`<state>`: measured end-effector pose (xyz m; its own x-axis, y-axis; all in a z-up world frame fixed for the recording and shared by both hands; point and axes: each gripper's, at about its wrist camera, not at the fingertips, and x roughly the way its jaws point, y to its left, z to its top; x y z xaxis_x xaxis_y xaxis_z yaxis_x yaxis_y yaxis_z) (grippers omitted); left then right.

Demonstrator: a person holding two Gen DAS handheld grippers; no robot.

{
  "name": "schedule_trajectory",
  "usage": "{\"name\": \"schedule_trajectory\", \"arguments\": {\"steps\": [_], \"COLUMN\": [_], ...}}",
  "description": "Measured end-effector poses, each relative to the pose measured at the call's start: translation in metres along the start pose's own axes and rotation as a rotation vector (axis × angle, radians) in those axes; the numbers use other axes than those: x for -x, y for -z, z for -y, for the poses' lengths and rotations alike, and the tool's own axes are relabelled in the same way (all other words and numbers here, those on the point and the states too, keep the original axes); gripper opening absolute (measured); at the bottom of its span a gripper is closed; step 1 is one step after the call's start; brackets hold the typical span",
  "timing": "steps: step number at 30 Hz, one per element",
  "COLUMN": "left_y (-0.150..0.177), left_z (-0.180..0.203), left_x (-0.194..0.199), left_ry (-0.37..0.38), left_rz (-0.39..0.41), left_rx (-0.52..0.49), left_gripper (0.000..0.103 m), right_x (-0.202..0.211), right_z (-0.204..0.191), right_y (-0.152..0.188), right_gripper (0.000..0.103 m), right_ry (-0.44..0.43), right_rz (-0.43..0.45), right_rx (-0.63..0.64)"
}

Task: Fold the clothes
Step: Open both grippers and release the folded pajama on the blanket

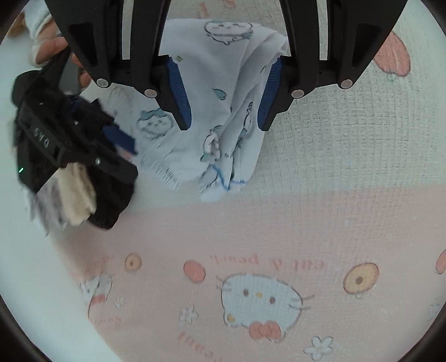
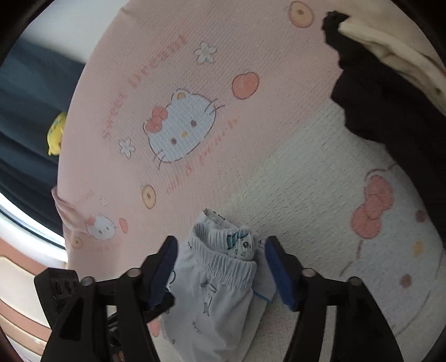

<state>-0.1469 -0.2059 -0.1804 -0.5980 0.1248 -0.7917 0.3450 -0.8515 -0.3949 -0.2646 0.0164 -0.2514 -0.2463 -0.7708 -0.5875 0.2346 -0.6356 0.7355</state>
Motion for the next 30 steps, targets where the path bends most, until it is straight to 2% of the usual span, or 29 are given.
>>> {"name": "schedule_trajectory", "arguments": {"steps": [1,3,6,11,15,18,23,26,30], "left_y": [-0.001,0.003,0.012,0.030,0.049,0.063,0.079,0.084,0.086], "left_z": [0.000,-0.006,-0.018,-0.034,-0.040,-0.047,-0.056,-0.056,-0.054], "left_x": [0.007,0.019,0.029,0.027,0.018,0.012,0.005,-0.003,-0.010], "left_ry": [0.002,0.023,0.072,0.076,0.103,0.134,0.188,0.225,0.225], "left_rz": [0.007,0.009,0.020,0.026,-0.019,-0.047,-0.059,-0.050,-0.016], "left_rx": [0.016,0.068,0.174,0.283,0.327,0.372,0.466,0.503,0.515], "left_gripper": [0.055,0.062,0.062,0.062,0.062,0.062,0.062,0.063,0.071], "right_x": [0.005,0.012,0.014,0.014,0.013,0.007,-0.001,-0.008,-0.016], "right_z": [0.003,0.009,0.014,0.012,0.015,0.018,0.027,0.036,0.041], "right_y": [-0.001,-0.001,0.004,0.017,0.030,0.036,0.034,0.029,0.025], "right_gripper": [0.071,0.071,0.071,0.071,0.071,0.071,0.071,0.071,0.072], "right_ry": [-0.004,-0.018,-0.033,-0.032,-0.093,-0.083,-0.068,-0.064,-0.111], "right_rz": [-0.002,-0.009,-0.048,-0.091,-0.116,-0.133,-0.123,-0.088,-0.050], "right_rx": [-0.017,-0.045,-0.073,-0.072,-0.128,-0.133,-0.128,-0.146,-0.164]}}
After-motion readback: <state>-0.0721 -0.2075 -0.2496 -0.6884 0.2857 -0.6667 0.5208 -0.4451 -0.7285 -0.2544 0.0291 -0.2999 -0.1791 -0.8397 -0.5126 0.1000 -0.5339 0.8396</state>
